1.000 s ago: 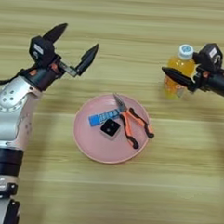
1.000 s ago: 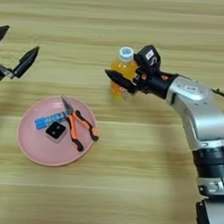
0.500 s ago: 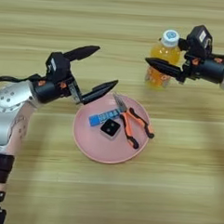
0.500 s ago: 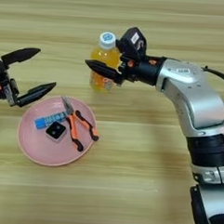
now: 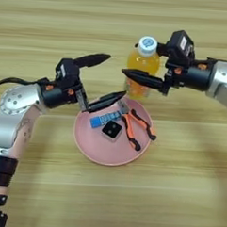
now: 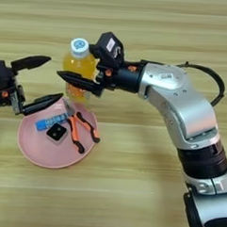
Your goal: Move the objects on the table
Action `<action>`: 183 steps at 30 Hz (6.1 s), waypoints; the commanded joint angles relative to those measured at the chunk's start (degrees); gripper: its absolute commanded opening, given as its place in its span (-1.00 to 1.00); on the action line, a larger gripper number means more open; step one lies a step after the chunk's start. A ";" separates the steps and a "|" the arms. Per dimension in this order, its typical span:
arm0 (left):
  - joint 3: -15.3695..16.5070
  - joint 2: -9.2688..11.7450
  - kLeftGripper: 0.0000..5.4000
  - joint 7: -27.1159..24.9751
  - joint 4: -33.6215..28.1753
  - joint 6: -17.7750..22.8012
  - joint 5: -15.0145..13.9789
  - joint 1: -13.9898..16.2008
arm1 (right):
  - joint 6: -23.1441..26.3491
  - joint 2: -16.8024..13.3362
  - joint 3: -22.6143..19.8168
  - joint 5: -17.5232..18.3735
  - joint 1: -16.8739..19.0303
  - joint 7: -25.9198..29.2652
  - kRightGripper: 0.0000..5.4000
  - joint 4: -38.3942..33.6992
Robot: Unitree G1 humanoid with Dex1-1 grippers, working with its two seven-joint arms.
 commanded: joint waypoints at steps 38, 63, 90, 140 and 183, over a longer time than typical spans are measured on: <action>-3.32 0.28 0.36 -3.36 1.07 -0.18 3.38 0.40 | -1.37 6.31 6.82 -1.96 -0.21 -1.31 0.31 -0.34; -1.82 -0.79 0.25 -2.63 3.05 -1.12 3.31 -0.21 | -3.56 7.78 5.93 -2.15 0.56 -2.41 0.77 2.58; 7.52 -4.70 0.25 19.65 6.61 0.45 7.09 -1.92 | -23.94 11.91 -10.41 2.20 12.41 -11.37 1.00 -4.30; 5.98 -13.61 0.25 39.05 24.15 -4.69 19.41 -0.28 | -52.64 19.11 -13.51 -17.05 18.03 -34.76 1.00 24.65; 5.66 -15.30 0.25 46.07 28.56 -5.23 23.23 0.35 | -48.47 16.58 -15.47 -13.02 18.14 -34.52 1.00 14.92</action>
